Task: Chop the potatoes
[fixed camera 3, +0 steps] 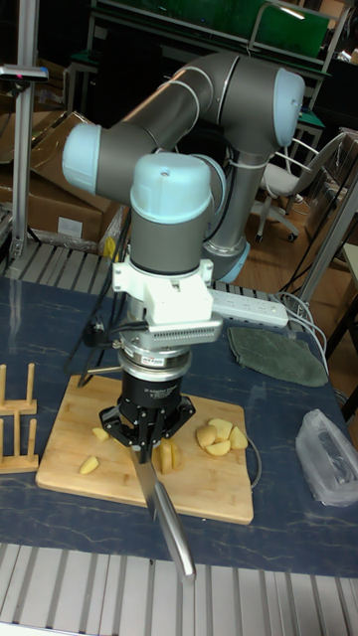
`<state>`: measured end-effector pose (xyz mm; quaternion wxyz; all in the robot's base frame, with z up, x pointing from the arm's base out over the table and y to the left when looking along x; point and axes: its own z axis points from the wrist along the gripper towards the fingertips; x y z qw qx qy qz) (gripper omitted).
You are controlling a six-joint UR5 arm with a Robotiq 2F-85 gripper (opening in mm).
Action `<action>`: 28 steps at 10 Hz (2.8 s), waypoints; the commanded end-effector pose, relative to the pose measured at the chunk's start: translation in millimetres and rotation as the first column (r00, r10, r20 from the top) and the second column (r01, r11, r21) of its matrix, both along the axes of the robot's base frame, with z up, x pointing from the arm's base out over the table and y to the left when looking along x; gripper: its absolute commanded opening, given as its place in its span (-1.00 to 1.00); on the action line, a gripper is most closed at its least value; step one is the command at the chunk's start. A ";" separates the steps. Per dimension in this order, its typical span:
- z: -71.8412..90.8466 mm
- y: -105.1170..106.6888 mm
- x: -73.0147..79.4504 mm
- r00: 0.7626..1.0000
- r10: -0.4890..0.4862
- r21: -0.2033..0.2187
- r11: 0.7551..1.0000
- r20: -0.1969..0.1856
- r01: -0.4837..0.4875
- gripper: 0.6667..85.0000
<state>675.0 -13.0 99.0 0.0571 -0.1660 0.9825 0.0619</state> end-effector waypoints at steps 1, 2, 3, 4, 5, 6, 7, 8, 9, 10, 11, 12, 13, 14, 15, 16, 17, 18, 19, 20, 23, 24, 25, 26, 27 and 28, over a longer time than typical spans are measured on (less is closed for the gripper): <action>7.3 -6.6 -11.9 1.000 0.001 0.027 1.000 -0.001 -0.001 -0.99; 7.3 -7.3 -15.8 1.000 0.003 0.033 0.999 -0.001 -0.003 -0.99; 6.0 -8.7 -19.9 1.000 0.005 0.036 0.999 0.001 -0.005 -0.99; 4.7 -8.6 -22.6 1.000 0.006 0.042 0.999 0.004 -0.007 -0.99; 3.4 -8.3 -23.6 1.000 0.005 0.045 0.999 0.009 -0.006 -0.99; 1.3 -8.2 -23.1 1.000 0.006 0.045 0.999 0.017 -0.006 -0.99; -0.4 -8.5 -22.5 1.000 0.005 0.043 0.999 0.021 -0.006 -0.99; -1.2 -8.3 -21.8 1.000 0.006 0.045 0.999 0.025 -0.007 -0.99; -2.4 -8.1 -21.3 1.000 0.005 0.045 0.999 0.026 -0.007 -0.99; -4.3 -7.7 -19.9 1.000 0.005 0.045 0.999 0.031 -0.006 -0.99; -6.8 -6.6 -19.1 0.999 0.003 0.046 0.999 0.033 -0.004 -0.99; -8.3 -5.6 -18.3 0.999 -0.001 0.047 0.999 0.036 -0.001 -0.99; -9.3 -4.2 -18.3 0.999 -0.006 0.047 0.999 0.036 0.004 -0.99; -10.0 -3.8 -18.6 0.999 -0.008 0.048 0.999 0.038 0.006 -0.99; -10.4 -3.1 -19.3 0.999 -0.008 0.051 0.999 0.038 0.006 -0.99; -11.1 -3.2 -18.9 0.999 -0.006 0.051 0.999 0.039 0.004 -0.99; -12.1 -2.9 -17.8 0.999 -0.006 0.052 0.999 0.043 0.003 -0.99; -13.5 -2.0 -16.7 0.999 -0.003 0.056 0.998 0.046 0.001 -0.99; -14.7 -1.7 -14.8 0.999 0.000 0.060 0.998 0.052 -0.003 -0.99; -15.2 -2.1 -13.3 0.998 0.002 0.060 0.998 0.055 -0.006 -0.99; -17.3 -3.1 -7.0 0.998 0.016 0.045 0.999 0.067 -0.020 -0.99; -18.2 -3.5 -4.4 0.997 0.021 0.038 0.999 0.072 -0.023 -0.99; -19.4 -4.9 -1.3 0.996 0.030 0.024 0.999 0.079 -0.032 -0.99; -20.3 -4.2 1.4 0.996 0.033 0.014 0.999 0.083 -0.034 -0.99; -21.4 -4.7 5.6 0.995 0.041 -0.003 0.999 0.089 -0.041 -0.99; -21.4 -3.4 7.8 0.995 0.044 -0.007 0.999 0.091 -0.043 -0.99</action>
